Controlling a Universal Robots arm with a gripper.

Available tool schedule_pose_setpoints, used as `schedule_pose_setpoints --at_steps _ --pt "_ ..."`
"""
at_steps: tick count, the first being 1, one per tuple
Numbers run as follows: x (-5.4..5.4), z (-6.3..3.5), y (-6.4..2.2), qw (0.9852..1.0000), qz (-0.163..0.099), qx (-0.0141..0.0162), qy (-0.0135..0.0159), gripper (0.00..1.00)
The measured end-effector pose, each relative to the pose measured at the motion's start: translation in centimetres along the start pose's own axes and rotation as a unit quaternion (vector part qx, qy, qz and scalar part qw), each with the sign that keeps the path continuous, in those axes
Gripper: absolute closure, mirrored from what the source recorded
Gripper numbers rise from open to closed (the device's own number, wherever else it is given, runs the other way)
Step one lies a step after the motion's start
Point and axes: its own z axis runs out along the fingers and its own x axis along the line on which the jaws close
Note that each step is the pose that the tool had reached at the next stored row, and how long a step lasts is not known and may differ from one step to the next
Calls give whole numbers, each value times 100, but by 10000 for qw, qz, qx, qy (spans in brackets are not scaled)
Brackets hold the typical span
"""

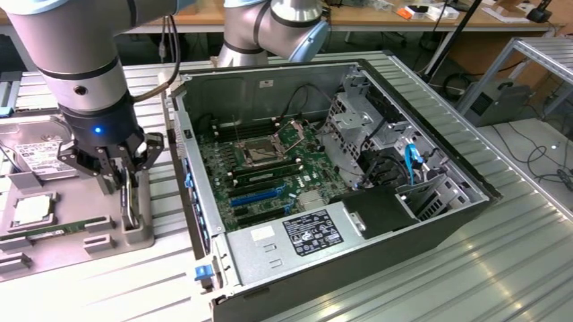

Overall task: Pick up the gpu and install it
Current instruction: 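Pick up the gpu and move the gpu toward the slot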

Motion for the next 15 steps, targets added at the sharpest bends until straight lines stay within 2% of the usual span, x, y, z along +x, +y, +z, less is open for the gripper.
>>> schedule_pose_setpoints --at_steps 15 --pt "-8 -273 2 10000 0 0 0 73"
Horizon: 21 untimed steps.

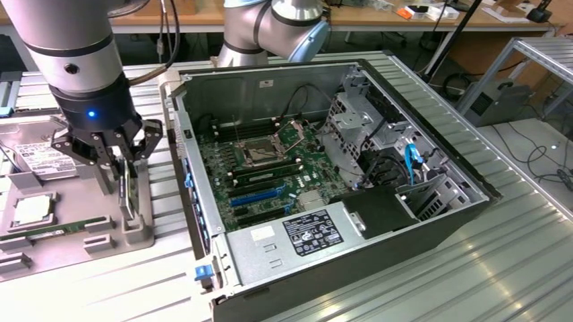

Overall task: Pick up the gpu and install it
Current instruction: 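Pick up the gpu and move the gpu toward the slot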

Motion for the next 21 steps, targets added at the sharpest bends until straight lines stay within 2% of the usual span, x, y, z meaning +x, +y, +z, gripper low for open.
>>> schedule_pose_setpoints --at_steps 14,21 --pt "-6 -233 2 10000 0 0 0 73" --pt "-8 -297 2 10000 0 -1 0 73"
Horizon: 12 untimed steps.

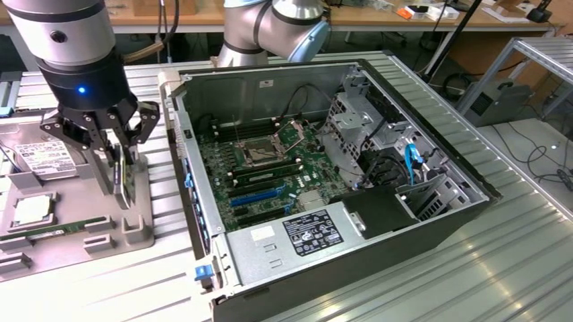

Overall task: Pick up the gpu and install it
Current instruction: 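Pick up the gpu and move the gpu toward the slot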

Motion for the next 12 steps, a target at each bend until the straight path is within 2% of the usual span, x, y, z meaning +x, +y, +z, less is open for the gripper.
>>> schedule_pose_setpoints --at_steps 12 --pt "-4 -131 1 10000 0 -6 0 73"
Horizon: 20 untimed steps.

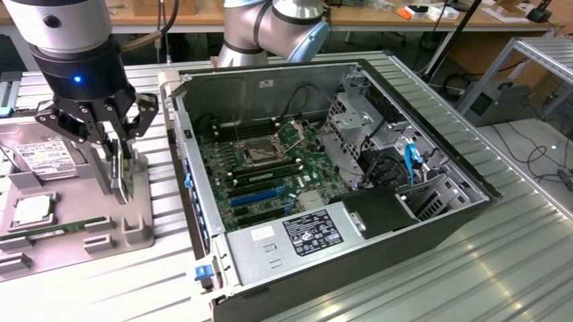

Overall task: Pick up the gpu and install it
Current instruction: 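Pick up the gpu and move the gpu toward the slot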

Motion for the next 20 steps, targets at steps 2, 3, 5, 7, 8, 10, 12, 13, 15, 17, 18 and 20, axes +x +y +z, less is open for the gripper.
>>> schedule_pose_setpoints --at_steps 2,3,5,7,8,10,12,13,15,17,18,20 --pt "-1 -23 0 10000 0 -1 1 73" --pt "-1 -30 0 10000 0 -1 0 73" --pt "-1 -50 0 10000 0 -2 0 73" --pt "-2 -78 1 10000 0 -3 1 73" --pt "-3 -93 1 10000 0 -4 1 73" --pt "-3 -114 1 10000 0 -5 0 73" --pt "-4 -133 1 10000 0 -6 1 73" --pt "-4 -146 2 10000 0 -7 1 73" --pt "-5 -177 2 10000 0 -9 1 73" --pt "-5 -206 2 10000 0 -13 1 73" --pt "-6 -229 2 10000 0 -15 1 73" --pt "-7 -250 2 10000 0 -15 2 73"
